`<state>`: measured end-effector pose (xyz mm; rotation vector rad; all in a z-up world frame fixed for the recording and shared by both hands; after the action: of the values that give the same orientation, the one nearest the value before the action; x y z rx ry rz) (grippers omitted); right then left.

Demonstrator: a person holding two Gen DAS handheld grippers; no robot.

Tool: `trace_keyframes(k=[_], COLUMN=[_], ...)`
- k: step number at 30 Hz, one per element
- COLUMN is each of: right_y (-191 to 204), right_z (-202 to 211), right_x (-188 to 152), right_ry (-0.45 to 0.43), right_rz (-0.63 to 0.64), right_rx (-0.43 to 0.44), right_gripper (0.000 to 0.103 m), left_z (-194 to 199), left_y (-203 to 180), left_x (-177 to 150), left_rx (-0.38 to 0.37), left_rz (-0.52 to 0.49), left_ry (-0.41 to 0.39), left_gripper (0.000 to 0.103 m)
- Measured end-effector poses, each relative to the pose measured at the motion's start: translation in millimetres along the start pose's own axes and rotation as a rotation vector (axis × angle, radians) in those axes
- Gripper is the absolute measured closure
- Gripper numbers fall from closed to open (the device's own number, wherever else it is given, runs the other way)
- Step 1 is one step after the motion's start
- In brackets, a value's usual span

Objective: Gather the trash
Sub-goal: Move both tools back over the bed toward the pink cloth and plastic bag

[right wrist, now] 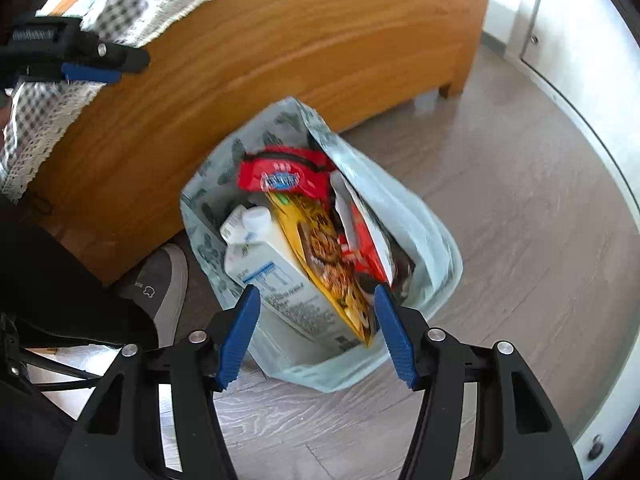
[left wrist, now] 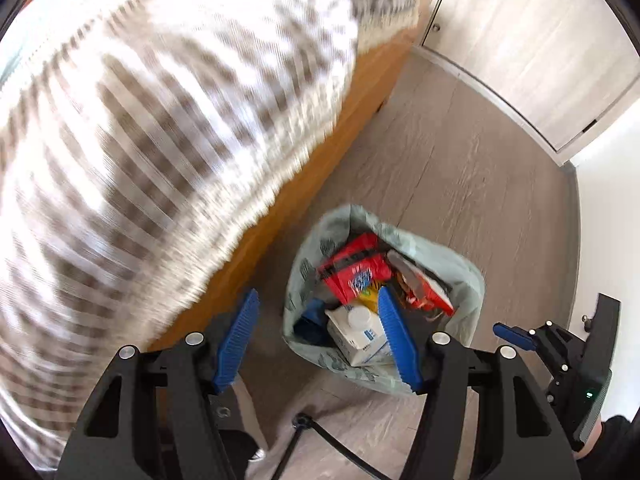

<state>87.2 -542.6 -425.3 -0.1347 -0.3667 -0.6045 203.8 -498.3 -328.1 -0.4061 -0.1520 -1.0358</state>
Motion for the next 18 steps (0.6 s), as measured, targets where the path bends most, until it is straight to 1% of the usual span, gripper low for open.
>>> trace_keyframes(k=[4,7,12,16,18], right_y=[11,24,51,83,104], right_z=[17,33,67,103,123], right_x=[19,37,71,101,113], right_ry=[-0.038,-0.071,-0.147,-0.217,-0.257], right_rz=[0.067,0.114,0.166,0.197,0.233], right_rx=[-0.025,-0.036,-0.036,-0.013,-0.001], right_gripper=[0.045,0.045,0.045,0.045,0.045], left_z=[60,102,165,212,238], left_y=[4,16,56,102,128], left_x=[12,8,-20,-43,-56], left_rx=[-0.009,-0.010,0.015,0.042,0.062], left_rz=[-0.034,-0.014,0.070,0.166,0.214], left_ry=[-0.115,-0.201,-0.316,-0.396,-0.441], left_gripper=[0.043,0.043,0.041,0.041,0.041])
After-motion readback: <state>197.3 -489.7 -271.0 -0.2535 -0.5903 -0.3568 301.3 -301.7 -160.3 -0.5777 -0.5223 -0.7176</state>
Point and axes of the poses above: each gripper's, at about its wrist camera, not at the fingertips, and z roughly against the way its jaws point, y to its left, x to its top, the point moved 7 cm from there along -z, roughly the way its jaws point, and after that the axes turned 12 degrees about -x, right-handed, at the moved point
